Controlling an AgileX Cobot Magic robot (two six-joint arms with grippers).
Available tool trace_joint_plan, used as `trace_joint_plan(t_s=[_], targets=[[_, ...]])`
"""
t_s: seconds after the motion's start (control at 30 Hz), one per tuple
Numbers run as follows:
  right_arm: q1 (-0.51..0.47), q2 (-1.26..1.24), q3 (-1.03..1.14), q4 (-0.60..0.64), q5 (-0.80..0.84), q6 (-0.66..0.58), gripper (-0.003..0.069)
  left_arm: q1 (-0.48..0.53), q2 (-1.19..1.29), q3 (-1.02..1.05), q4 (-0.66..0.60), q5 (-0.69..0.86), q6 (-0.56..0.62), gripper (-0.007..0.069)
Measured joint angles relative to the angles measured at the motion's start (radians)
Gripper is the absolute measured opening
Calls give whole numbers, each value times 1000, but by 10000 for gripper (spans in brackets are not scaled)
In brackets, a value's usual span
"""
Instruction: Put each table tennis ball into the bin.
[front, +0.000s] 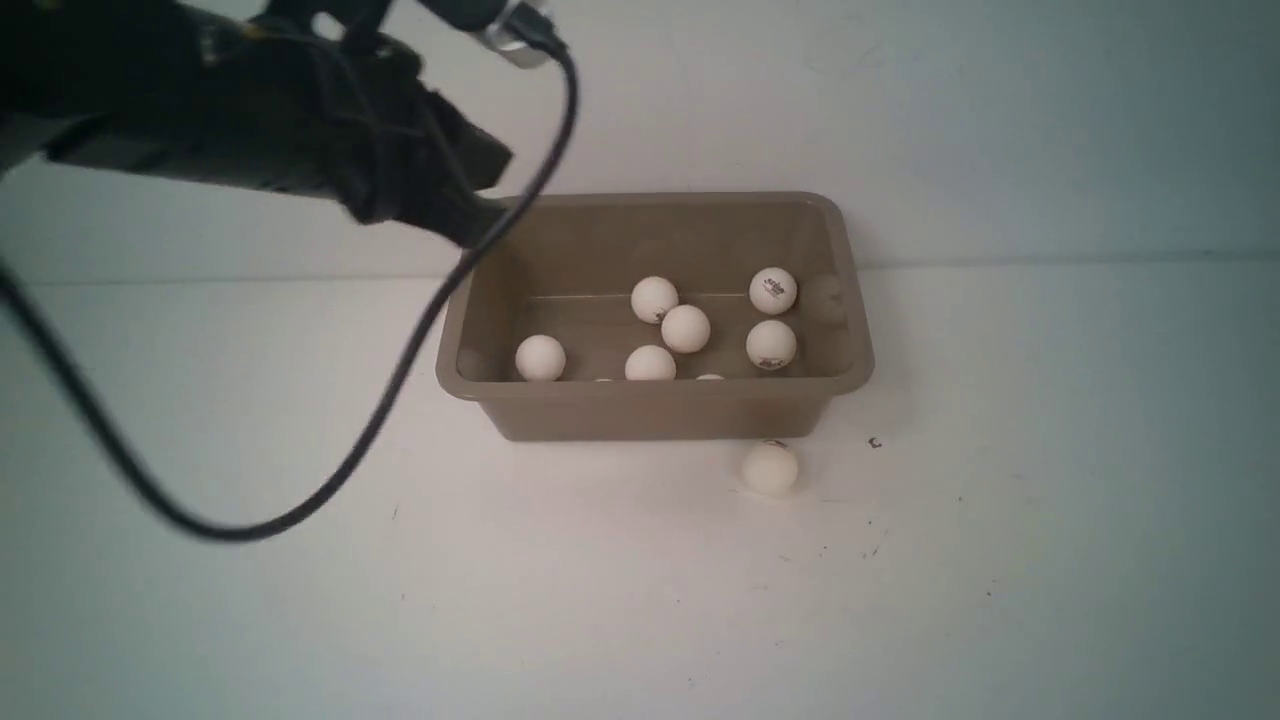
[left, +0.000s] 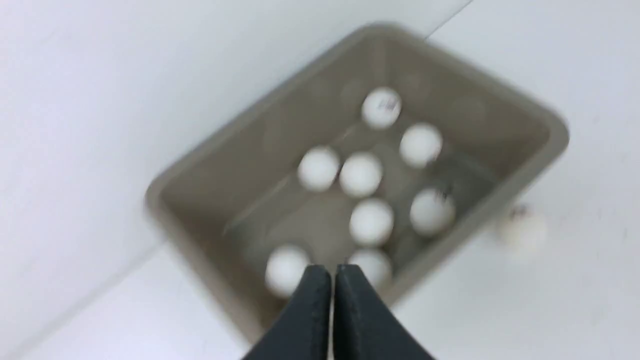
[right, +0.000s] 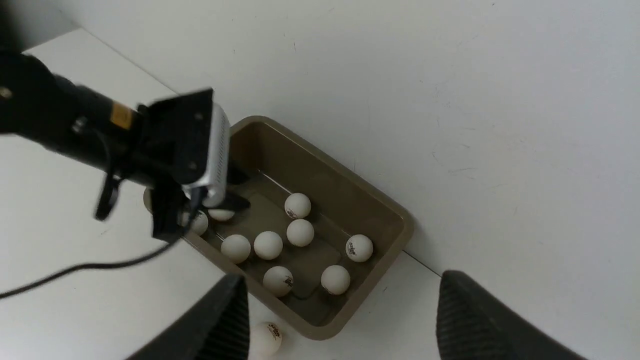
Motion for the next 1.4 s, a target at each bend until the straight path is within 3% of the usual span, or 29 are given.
trace_joint_plan(t_s=[0.17,0.3,0.43,0.53,0.87,1.2,1.4], targets=[[0,-88,196,-9,-6,50,257,35,-206,211,5,3,0,-4],[0,-143,513,21,-58,90,239,35,-322,277,2,15,-7,-4],[0,-123,800,52,-372,168,239,35,-404,283,-3,42,-33,-4],[0,-41,888,62,-573,246,248,35,-439,283,-4,67,-37,-4],[0,349,840,100,-778,293,303,35,-453,283,-1,187,-43,-4],[93,475,761,125,-907,304,304,35,-453,283,3,194,-43,-4],[99,570,756,125,-947,339,304,35,-460,283,4,229,-43,-4]])
